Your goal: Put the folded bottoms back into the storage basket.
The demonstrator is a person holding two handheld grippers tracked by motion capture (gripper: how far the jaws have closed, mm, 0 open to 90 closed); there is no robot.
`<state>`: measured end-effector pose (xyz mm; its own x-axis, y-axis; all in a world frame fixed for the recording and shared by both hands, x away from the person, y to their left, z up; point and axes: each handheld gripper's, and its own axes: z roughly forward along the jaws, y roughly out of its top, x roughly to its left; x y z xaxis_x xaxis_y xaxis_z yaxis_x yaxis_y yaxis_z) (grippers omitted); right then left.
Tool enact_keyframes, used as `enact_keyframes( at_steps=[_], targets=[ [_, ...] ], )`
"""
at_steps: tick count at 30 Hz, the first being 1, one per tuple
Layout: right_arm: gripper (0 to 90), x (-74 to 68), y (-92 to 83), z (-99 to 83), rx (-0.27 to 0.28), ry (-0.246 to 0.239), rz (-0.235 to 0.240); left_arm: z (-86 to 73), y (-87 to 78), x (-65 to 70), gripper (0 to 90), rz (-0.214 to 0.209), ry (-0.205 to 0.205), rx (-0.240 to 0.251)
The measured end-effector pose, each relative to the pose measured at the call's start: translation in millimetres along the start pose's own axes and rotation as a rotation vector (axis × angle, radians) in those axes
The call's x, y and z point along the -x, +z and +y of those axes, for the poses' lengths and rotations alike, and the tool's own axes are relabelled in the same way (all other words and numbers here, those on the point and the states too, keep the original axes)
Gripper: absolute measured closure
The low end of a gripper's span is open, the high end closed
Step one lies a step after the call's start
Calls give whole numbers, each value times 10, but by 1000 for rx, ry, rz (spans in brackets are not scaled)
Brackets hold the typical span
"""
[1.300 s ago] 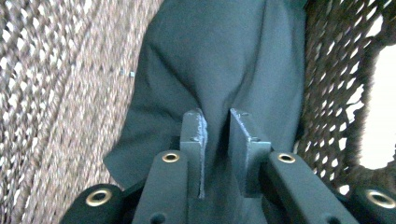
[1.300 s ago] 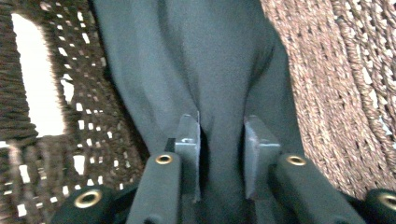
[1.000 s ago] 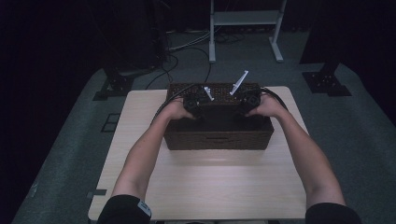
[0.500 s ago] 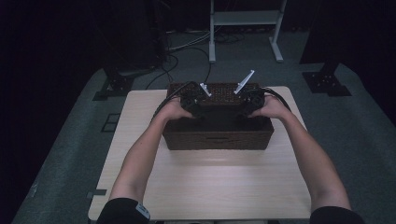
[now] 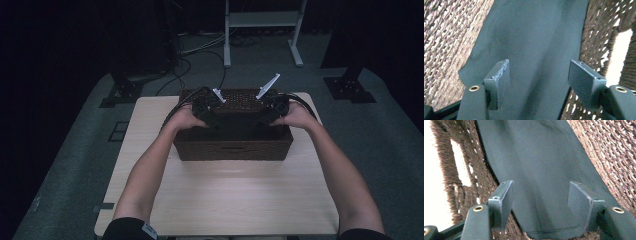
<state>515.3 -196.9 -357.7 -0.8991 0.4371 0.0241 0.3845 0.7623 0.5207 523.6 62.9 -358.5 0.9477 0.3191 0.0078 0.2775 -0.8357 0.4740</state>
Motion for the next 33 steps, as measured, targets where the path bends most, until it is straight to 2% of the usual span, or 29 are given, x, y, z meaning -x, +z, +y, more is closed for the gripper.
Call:
enact_keyframes(
  at_steps=[4,8,20,24,33],
  targets=[
    [358,-24,-40,-57,12,7,-5,28,-69,62,318,19,12,15],
    [361,-71,-83,-79,25,-3,-10,23,-84,95,316,22,16,9],
    [361,-227,-230,-127,61,-26,-16,-91,-210,233,296,30,7,52],
    [364,-276,-270,-153,79,-32,-16,-122,-245,292,289,20,17,59],
    [357,-448,-339,-225,96,-47,-13,-103,-373,472,274,34,51,82]
  ],
)
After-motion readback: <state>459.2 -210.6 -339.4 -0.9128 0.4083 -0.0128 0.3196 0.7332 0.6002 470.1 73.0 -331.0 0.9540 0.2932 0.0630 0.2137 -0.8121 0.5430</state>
